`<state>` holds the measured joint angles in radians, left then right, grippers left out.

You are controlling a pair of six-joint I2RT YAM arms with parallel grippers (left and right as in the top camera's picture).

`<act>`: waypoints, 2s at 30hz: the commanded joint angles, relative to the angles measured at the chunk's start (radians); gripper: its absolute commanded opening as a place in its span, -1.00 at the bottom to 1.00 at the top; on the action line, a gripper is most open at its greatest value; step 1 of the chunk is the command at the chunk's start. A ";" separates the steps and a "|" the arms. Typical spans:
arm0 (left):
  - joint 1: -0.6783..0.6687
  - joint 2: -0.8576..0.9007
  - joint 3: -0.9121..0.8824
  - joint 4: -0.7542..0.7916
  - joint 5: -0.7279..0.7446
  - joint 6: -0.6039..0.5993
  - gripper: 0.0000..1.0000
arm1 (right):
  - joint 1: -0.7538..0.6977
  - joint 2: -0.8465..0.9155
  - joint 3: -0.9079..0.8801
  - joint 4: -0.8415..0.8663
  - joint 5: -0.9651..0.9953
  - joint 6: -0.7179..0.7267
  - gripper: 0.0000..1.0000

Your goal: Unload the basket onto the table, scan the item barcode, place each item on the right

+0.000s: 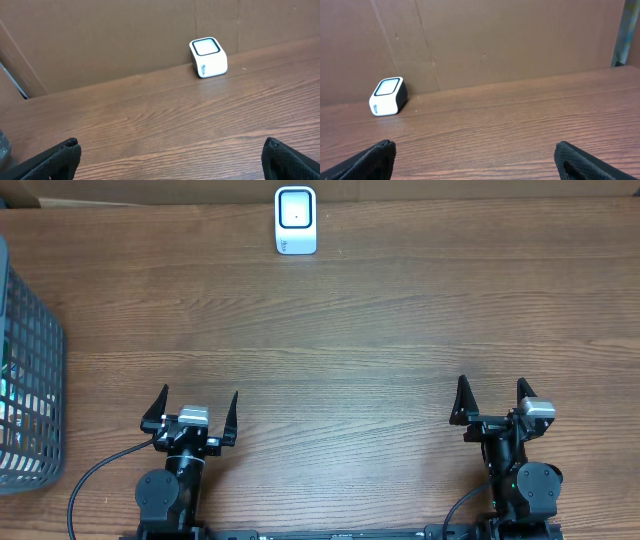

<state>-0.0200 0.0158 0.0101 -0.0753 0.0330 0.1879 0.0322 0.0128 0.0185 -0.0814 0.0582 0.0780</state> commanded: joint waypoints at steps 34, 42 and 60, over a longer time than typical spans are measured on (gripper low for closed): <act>-0.007 -0.011 -0.005 -0.001 0.001 0.014 0.99 | -0.006 -0.010 -0.011 0.004 0.000 0.000 1.00; -0.007 -0.011 -0.005 -0.001 0.001 0.014 0.99 | -0.006 -0.010 -0.011 0.004 0.000 0.000 1.00; -0.006 -0.011 0.000 0.065 0.016 0.009 0.99 | -0.006 -0.010 -0.011 0.004 0.000 0.000 1.00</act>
<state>-0.0200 0.0158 0.0090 -0.0250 0.0227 0.1944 0.0322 0.0128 0.0185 -0.0818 0.0586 0.0784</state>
